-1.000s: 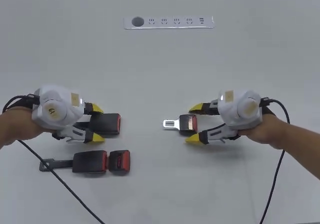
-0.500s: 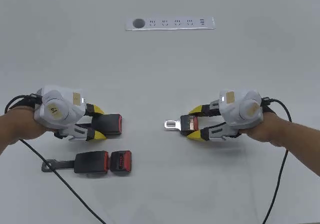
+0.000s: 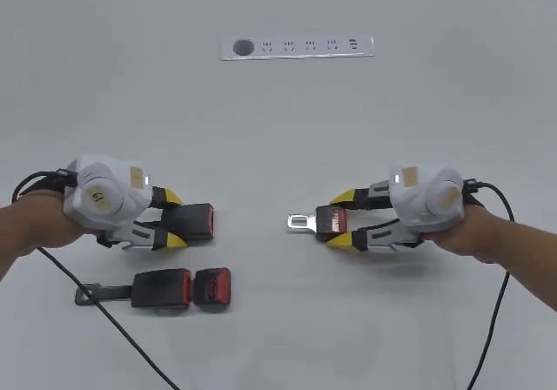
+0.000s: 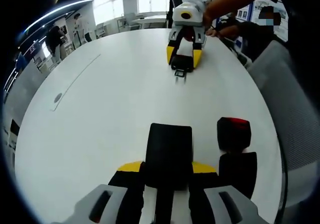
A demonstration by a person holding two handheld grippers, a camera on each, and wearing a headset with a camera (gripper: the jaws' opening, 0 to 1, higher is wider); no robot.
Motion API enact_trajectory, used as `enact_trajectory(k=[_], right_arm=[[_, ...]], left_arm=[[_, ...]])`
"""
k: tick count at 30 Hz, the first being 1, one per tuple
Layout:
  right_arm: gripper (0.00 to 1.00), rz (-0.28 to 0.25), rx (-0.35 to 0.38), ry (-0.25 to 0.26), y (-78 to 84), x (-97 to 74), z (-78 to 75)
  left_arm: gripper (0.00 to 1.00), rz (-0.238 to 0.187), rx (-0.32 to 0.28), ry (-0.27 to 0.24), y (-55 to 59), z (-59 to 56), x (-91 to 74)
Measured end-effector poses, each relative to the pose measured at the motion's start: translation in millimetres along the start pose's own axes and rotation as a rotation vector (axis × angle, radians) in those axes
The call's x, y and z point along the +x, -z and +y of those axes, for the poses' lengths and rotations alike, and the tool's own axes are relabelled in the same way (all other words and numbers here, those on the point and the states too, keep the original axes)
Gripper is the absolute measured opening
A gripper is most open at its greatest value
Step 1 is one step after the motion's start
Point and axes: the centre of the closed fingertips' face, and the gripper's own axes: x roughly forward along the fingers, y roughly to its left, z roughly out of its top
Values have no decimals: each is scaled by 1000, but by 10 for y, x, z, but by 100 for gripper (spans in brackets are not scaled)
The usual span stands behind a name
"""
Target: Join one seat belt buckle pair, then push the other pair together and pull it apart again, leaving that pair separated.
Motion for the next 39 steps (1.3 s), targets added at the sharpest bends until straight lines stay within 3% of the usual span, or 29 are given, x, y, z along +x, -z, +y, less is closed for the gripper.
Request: enact_trajectory(k=[9, 39], right_arm=[[36, -31, 10, 1, -29, 26, 11], [36, -83, 5, -25, -423, 530, 45]], left_arm=[[35, 5, -6, 4, 16, 15, 2], [35, 28, 45, 38, 15, 25, 8]])
